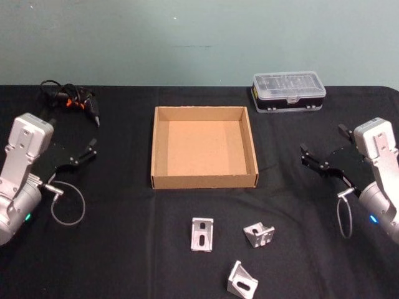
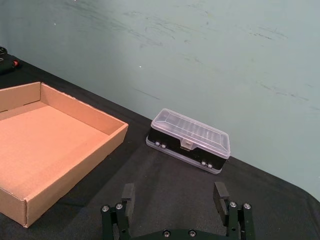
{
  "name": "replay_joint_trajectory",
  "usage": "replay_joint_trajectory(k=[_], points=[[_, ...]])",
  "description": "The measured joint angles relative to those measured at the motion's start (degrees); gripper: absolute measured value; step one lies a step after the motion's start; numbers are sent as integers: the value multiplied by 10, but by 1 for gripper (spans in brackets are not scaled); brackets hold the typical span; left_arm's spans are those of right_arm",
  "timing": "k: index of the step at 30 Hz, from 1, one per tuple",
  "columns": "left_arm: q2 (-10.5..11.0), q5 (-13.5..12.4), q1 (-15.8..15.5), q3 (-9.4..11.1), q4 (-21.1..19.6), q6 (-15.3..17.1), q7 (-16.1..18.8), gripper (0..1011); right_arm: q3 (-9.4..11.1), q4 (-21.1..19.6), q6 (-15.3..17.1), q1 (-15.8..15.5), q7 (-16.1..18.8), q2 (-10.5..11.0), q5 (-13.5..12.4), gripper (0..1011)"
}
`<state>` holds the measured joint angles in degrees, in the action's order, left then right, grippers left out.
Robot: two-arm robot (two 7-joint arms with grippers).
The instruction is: Use one hand to pick up the angle iron from the table and place it into the box.
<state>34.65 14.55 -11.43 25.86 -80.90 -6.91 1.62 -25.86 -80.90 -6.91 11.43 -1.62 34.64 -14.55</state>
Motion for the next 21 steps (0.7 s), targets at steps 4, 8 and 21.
replay_joint_trajectory(k=[4, 8, 21], points=[[0, 0, 0, 0, 0, 0, 0, 1011, 0, 0, 0, 0, 0, 0, 0, 1003], [0, 0, 0, 0, 0, 0, 0, 1011, 0, 0, 0, 0, 0, 0, 0, 1003], [0, 0, 0, 0, 0, 0, 0, 1011, 1, 0, 1, 0, 1, -1, 1, 1003]])
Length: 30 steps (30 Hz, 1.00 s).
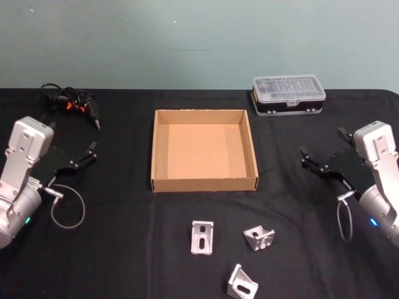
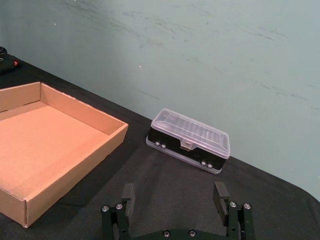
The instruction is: Use one hand to pick up the angle iron from the table and place it into the box.
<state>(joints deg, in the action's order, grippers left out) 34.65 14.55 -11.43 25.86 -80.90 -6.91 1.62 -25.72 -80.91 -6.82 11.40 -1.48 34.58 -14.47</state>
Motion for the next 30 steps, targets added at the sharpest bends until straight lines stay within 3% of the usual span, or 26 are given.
replay_joint_trajectory(k=[7, 13, 16, 23, 25, 28, 30], points=[[0, 0, 0, 0, 0, 0, 0, 1011, 4, -16, 1, -3, 29, 8, 6, 1003], [0, 0, 0, 0, 0, 0, 0, 1011, 18, -60, 17, -11, 94, 39, -19, 1003], [0, 0, 0, 0, 0, 0, 0, 1011, 27, -98, 44, -14, 147, 72, -42, 1003], [0, 0, 0, 0, 0, 0, 0, 1011, 25, -162, 118, 6, 270, 142, -67, 1003], [0, 0, 0, 0, 0, 0, 0, 1011, 16, -175, 141, 24, 318, 160, -68, 1003], [0, 0, 0, 0, 0, 0, 0, 1012, 3, -183, 162, 46, 365, 172, -66, 1003], [0, 0, 0, 0, 0, 0, 0, 1011, -16, -186, 184, 73, 416, 178, -58, 1003]])
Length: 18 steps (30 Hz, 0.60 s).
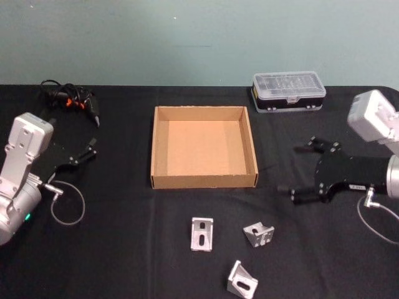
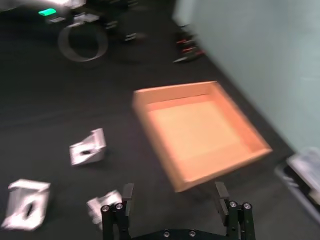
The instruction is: Use one hand to pick up the angle iron from the table and place it into the box.
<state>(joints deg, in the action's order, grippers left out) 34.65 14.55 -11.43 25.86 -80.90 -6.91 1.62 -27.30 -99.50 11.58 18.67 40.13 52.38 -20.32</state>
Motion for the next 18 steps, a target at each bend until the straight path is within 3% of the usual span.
replay_joint_trajectory(k=[5, 11, 15, 17, 18], points=[[0, 0, 0, 0, 0, 0, 0, 1011, -52, 4, 43, 66, 94, 5, 25, 1003], [0, 0, 0, 0, 0, 0, 0, 1011, -114, 28, 76, 137, 180, -3, 60, 1003], [0, 0, 0, 0, 0, 0, 0, 1012, -137, 43, 82, 163, 208, -10, 74, 1003], [0, 0, 0, 0, 0, 0, 0, 1011, -158, 58, 84, 184, 230, -19, 86, 1003], [0, 0, 0, 0, 0, 0, 0, 1011, -158, 58, 84, 184, 230, -19, 86, 1003]])
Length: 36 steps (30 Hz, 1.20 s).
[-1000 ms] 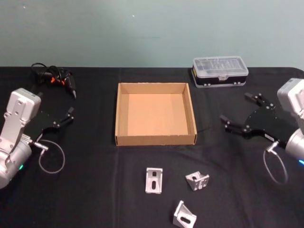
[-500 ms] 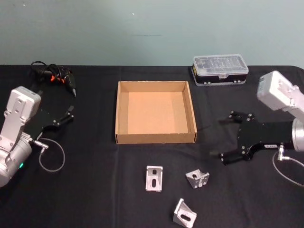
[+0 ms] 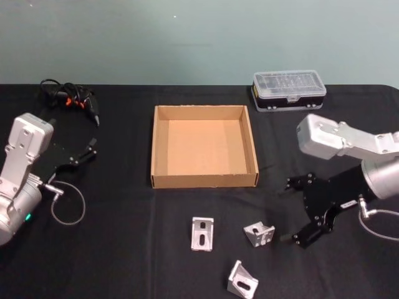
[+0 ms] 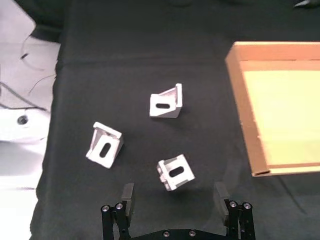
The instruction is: Use one hand to pick up the angle iron from the table and place it into the box.
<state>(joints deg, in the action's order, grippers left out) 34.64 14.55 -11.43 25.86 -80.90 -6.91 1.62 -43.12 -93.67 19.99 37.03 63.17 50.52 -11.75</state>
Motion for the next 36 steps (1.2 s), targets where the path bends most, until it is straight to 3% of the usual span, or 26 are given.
replay_joint_trajectory(k=[3, 16, 36], points=[[0, 0, 0, 0, 0, 0, 0, 1011, -23, 17, 0, 21, 20, -11, 12, 1003], [0, 0, 0, 0, 0, 0, 0, 1011, -77, 62, -9, 56, 43, -45, 34, 1003], [0, 0, 0, 0, 0, 0, 0, 1011, -126, 110, -30, 86, 46, -76, 41, 1003]])
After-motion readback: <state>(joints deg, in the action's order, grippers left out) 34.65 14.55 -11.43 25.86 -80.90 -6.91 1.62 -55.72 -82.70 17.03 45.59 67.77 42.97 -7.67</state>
